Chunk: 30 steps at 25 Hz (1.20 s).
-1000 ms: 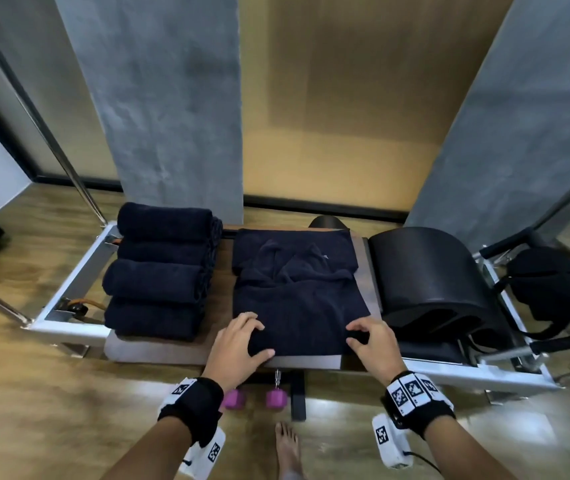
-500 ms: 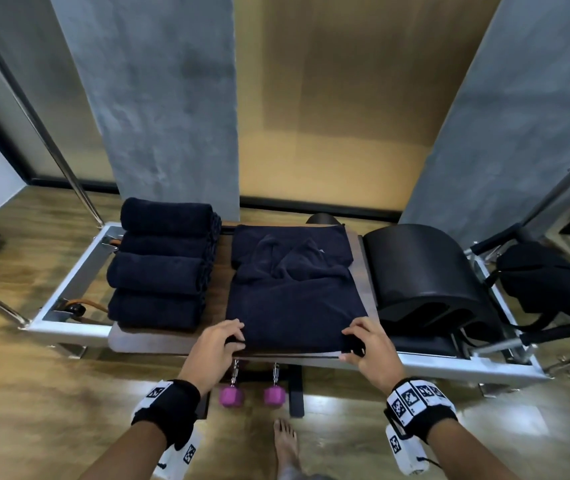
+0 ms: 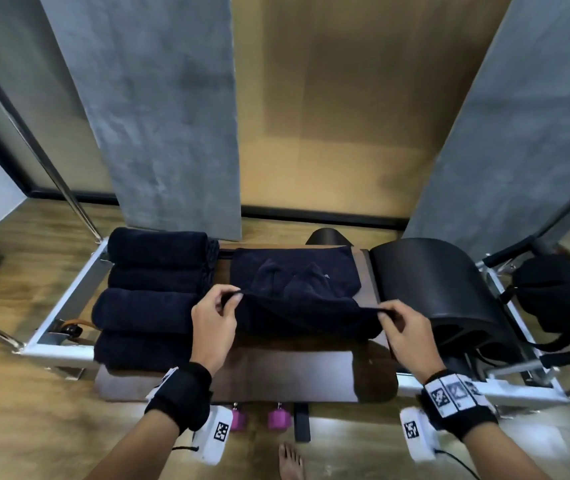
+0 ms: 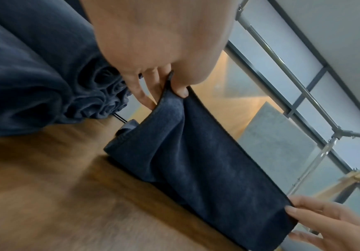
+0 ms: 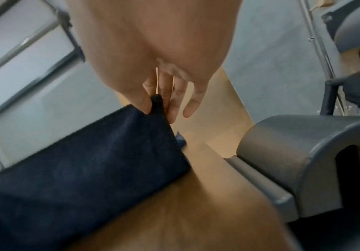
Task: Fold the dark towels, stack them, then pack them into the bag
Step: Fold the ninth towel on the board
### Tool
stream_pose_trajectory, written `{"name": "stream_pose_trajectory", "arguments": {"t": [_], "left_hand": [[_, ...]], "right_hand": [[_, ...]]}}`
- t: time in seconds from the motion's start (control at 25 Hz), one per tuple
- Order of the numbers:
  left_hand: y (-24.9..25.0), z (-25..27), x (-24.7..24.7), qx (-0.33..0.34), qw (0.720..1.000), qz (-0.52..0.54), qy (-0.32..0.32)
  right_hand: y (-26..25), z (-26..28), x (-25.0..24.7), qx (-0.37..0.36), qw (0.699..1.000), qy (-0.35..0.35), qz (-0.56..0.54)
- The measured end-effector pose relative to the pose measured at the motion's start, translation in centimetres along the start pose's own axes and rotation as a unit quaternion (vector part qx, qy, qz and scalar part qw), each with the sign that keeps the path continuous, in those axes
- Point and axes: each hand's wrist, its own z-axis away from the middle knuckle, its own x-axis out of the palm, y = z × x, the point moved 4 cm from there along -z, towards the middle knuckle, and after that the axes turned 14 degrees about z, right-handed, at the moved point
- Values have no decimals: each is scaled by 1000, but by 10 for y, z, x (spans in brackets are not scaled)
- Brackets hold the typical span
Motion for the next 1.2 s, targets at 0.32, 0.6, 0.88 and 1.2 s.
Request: {"name": "stream_pose_trajectory", "arguments": {"t": [0.32,0.6,0.88,1.2], "left_hand": [[-11,-94,45,-15,989,-47,139],[-60,-148,75,-164,967,-114,158],[-86,-158,83,-217,950,-177,136],[-56,-154,86,-120,976,-107,150]], "right_hand": [[-11,-165,0,67,996,38,-36],[16,-237,70,77,990,-70,93],[33,-243,105,54,981,-113,148],[31,-238,86,88,979,-114,147]]}}
